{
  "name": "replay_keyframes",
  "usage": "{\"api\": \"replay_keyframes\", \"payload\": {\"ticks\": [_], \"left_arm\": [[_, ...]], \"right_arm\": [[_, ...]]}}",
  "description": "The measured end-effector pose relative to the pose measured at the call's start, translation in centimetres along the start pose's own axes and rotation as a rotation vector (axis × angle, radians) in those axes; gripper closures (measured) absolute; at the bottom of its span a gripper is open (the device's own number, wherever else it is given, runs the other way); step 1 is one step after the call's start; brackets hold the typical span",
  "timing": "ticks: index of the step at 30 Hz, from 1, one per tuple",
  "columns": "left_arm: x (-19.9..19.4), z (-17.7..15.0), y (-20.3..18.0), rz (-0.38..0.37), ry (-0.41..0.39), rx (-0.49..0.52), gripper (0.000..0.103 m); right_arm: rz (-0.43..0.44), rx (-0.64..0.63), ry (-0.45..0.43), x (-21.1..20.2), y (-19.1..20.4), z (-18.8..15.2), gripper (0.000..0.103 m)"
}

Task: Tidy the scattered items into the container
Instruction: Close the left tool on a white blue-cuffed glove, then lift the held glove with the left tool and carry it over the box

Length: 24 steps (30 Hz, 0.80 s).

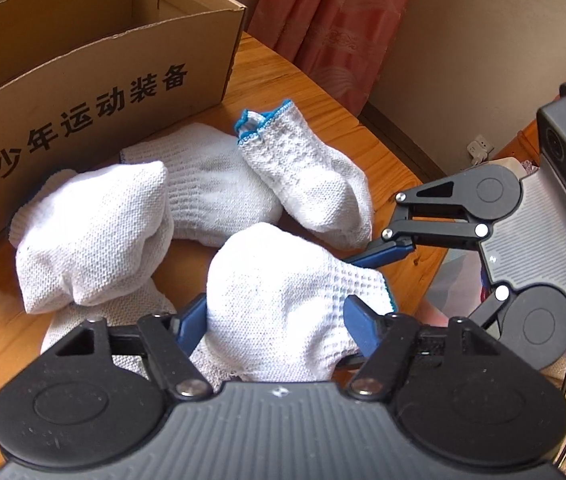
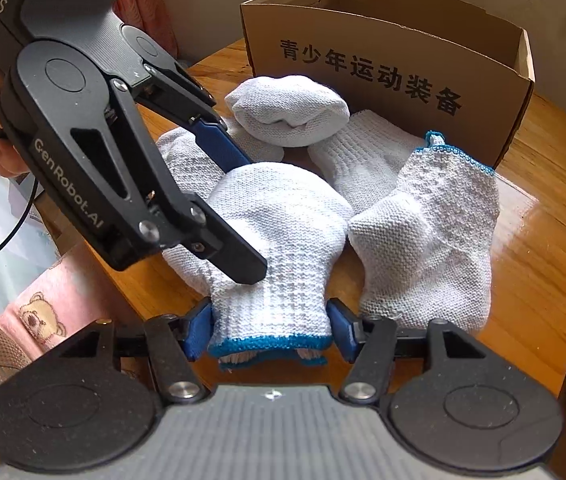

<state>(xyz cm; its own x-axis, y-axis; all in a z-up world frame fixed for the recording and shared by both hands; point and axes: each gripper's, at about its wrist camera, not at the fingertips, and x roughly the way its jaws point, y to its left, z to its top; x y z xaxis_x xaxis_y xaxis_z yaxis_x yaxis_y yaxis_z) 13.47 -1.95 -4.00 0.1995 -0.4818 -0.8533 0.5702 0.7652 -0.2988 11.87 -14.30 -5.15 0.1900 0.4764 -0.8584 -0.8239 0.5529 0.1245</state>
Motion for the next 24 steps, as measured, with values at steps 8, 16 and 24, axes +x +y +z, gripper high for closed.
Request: {"api": "replay_keyframes", "payload": {"ticks": [8,16,24], "left_arm": [[1.6,0.7,1.5,-0.017,-0.030,-0.112,0.036],[0.8,-0.2,1.6,-0.063,-0.040,-0.128,0.052],[-3.9,-1.5,0.9,-0.017,-0.137,-0.129,0.056]], "right_arm": [[-0.035,-0.007,-0.012,-0.5,0.3,-0.4,0.036],[-0.033,-0.040,-0.026,-0.7,0.8,-0.3,0.049],[-0.014,-0.141,-0.084,-2.4,1.8,1.1,0.051]]}}
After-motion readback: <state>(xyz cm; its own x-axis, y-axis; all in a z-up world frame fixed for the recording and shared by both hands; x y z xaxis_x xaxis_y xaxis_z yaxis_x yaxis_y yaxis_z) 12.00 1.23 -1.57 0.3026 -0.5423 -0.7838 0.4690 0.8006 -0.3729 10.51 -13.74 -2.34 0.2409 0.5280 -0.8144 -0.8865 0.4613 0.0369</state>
